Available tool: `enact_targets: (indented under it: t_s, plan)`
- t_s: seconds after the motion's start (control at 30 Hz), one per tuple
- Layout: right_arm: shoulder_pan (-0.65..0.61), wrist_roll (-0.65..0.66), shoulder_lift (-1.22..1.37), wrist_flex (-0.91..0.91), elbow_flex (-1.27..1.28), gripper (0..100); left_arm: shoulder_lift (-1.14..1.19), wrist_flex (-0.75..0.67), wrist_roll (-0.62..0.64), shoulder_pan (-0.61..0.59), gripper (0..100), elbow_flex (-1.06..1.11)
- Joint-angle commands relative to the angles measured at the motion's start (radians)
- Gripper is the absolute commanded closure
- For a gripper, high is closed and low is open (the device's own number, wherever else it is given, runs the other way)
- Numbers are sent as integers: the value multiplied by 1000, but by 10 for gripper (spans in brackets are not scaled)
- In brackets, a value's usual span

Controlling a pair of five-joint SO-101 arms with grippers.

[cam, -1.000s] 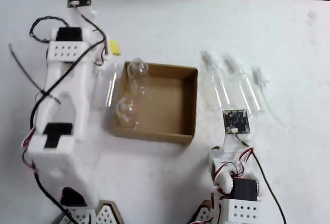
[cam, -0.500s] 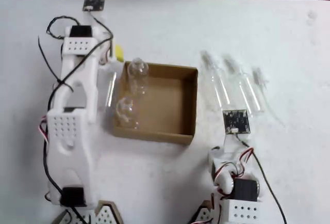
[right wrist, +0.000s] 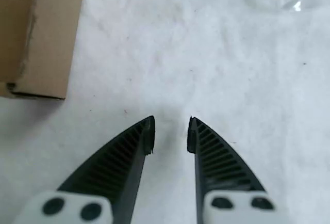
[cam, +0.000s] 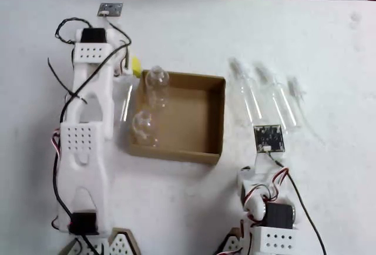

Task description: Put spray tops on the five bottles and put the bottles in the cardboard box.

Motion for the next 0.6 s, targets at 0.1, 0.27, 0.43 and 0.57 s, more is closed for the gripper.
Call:
enact_targets:
  t_s: [0.1, 0.27, 0.43, 0.57]
  plan:
    - [1, 12, -4, 8, 8, 910, -13, 35, -9, 45, 732, -41]
    - [2, 12, -4, 8, 8, 910, -13, 35, -9, 64, 733, -40]
    - [4, 12, -4, 8, 8, 910, -12, 15, -9, 65, 733, -17]
    - [5, 11, -4, 8, 8, 910, -13, -23, -9, 61, 733, 32]
